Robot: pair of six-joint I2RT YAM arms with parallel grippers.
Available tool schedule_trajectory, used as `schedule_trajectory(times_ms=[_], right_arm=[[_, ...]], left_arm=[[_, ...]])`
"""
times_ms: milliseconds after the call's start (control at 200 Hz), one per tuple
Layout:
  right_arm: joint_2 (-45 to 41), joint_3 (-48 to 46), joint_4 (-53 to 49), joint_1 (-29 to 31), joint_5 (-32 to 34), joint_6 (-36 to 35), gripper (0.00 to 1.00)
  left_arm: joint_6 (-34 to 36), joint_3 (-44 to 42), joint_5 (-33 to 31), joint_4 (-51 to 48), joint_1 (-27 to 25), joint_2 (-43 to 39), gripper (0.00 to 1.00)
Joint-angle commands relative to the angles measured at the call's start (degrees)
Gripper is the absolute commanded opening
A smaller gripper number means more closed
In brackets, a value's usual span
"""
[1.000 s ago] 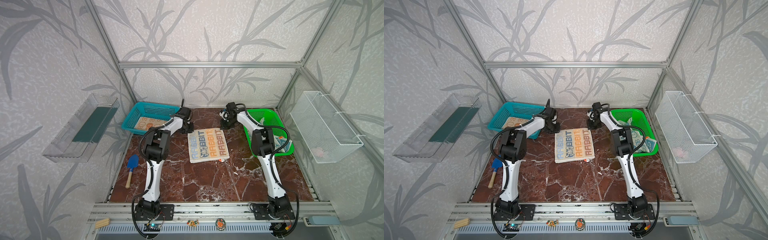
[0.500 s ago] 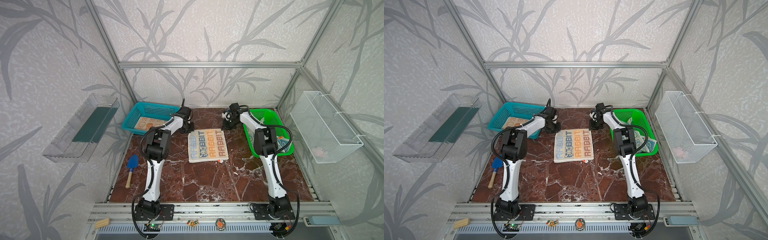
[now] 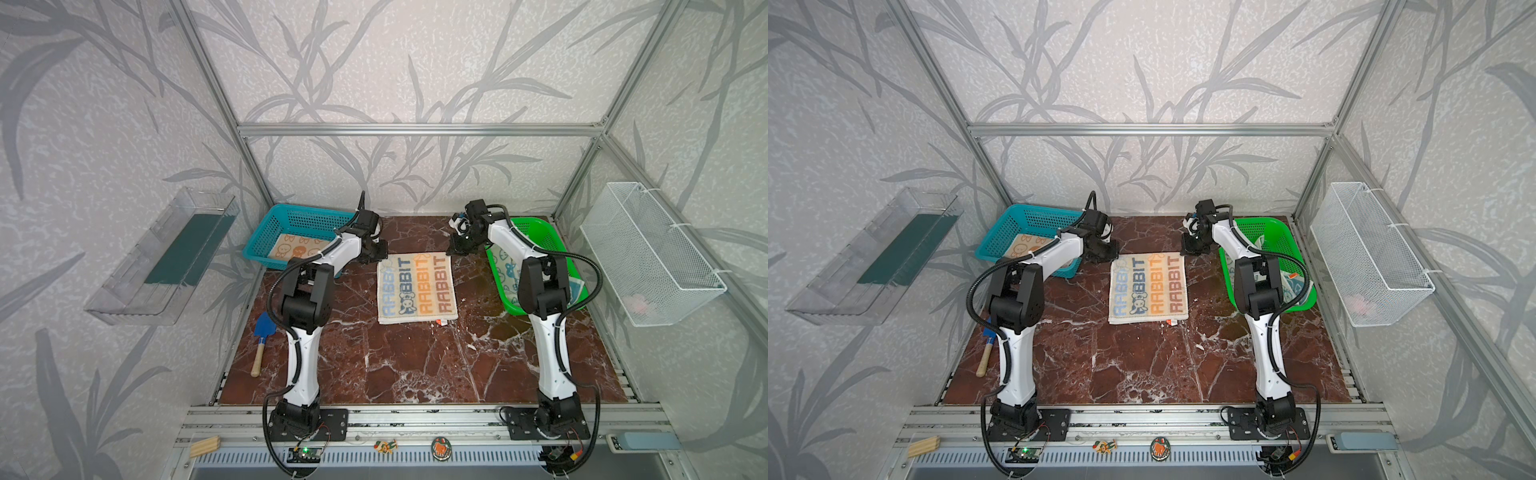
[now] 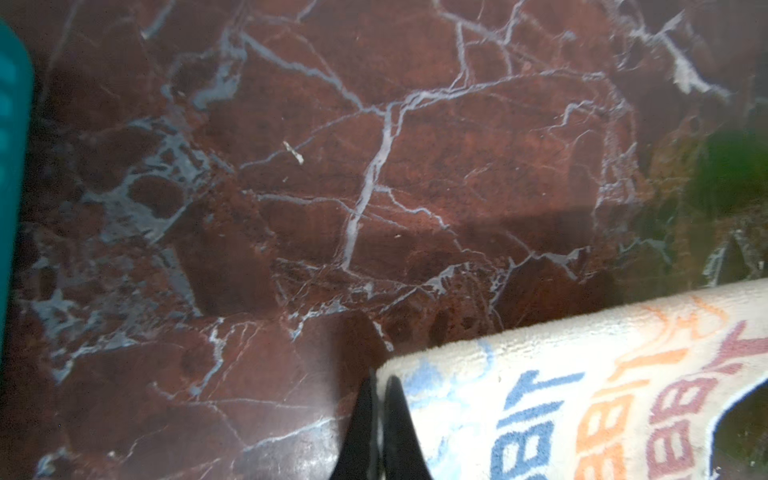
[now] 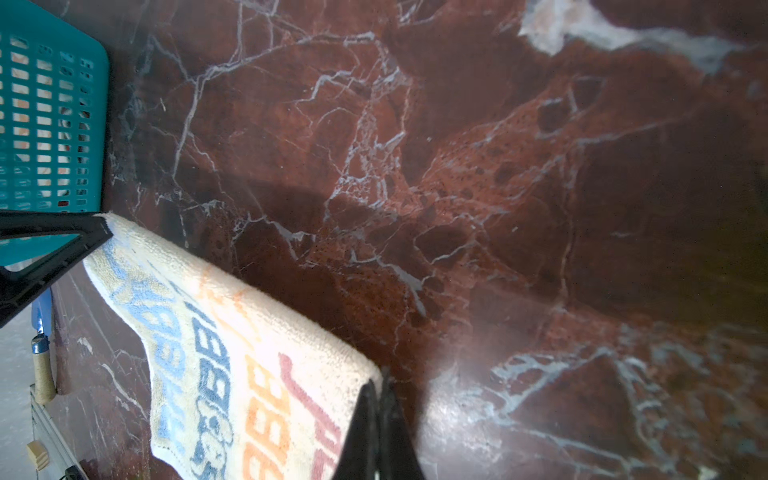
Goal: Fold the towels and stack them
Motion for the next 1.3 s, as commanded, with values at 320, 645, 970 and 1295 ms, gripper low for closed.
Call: schedule_trajectory(times_ms=[320,645,970,1295], right_arm=[[-15.2,-15.6,5.2,-1.0,-0.5,2.5,0.0],[-24.6,-28.6,9.3,-1.0,-1.5,4.2,0.0],[-32.5,-40.5,11.7,0.7,-0.4,5.1,0.0],[-36.5,-51.3,15.4,2.5,0.5,6.0,0.0]], left_arm=[[0.3,-9.4,-0.2,4.0,0.7,-11.1,0.0],[-4.1,-22.1,1.4,10.5,0.4,-20.2,0.0],[-8.2,-32.6,1.8,14.3,-0.4,-28.3,0.0],[-10.9,-43.2,1.6,17.7,-2.4,-34.7,0.0]])
